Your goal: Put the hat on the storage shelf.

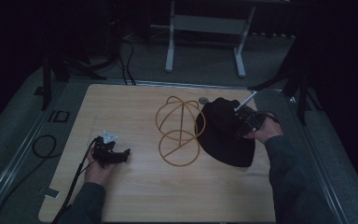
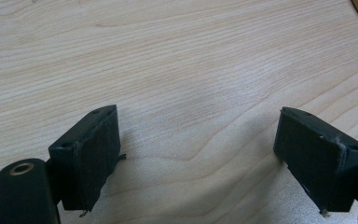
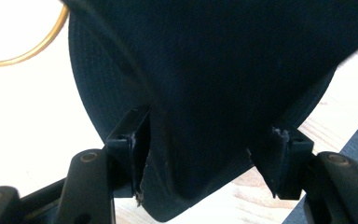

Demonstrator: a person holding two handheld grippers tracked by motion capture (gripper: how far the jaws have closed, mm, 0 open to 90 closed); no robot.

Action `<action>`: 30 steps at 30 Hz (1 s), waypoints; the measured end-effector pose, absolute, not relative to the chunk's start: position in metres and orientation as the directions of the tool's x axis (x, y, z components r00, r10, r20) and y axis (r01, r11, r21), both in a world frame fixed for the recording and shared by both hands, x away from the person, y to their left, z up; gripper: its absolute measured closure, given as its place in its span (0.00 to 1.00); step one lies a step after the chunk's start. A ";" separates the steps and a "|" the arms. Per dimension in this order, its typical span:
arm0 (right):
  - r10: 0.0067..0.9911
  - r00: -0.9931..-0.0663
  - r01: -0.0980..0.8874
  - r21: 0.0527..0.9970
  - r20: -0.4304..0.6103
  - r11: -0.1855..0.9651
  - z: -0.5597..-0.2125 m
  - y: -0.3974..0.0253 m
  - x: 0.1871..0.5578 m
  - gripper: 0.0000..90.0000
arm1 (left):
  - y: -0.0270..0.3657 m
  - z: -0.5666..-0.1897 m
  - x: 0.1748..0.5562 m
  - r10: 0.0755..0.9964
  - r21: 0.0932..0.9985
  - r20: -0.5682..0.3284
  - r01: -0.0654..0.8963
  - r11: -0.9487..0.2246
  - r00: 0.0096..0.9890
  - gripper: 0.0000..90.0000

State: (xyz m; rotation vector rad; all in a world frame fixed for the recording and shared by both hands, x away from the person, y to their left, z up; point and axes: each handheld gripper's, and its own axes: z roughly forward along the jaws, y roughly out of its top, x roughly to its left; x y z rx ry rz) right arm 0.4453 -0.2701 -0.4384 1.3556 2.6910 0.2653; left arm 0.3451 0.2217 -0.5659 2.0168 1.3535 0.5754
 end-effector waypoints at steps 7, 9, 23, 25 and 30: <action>0.804 -0.594 0.790 0.166 -0.027 0.590 -0.441 -0.263 0.456 0.49 | 0.222 -0.566 0.345 0.927 0.711 0.009 0.649 -0.270 0.376 0.16; 0.804 -0.594 0.793 0.154 -0.021 0.589 -0.443 -0.263 0.459 0.54 | 0.222 -0.566 0.345 0.927 0.711 0.009 0.650 -0.270 0.375 0.16; 0.812 -0.583 0.808 0.102 -0.011 0.581 -0.445 -0.263 0.469 0.92 | 0.222 -0.566 0.345 0.927 0.711 0.009 0.649 -0.270 0.375 0.16; 0.815 -0.578 0.809 0.106 -0.031 0.578 -0.444 -0.263 0.470 0.95 | 0.222 -0.566 0.345 0.927 0.711 0.009 0.649 -0.270 0.375 0.16; 0.816 -0.575 0.806 0.128 -0.065 0.578 -0.440 -0.264 0.469 0.97 | 0.222 -0.566 0.345 0.927 0.711 0.009 0.649 -0.270 0.375 0.16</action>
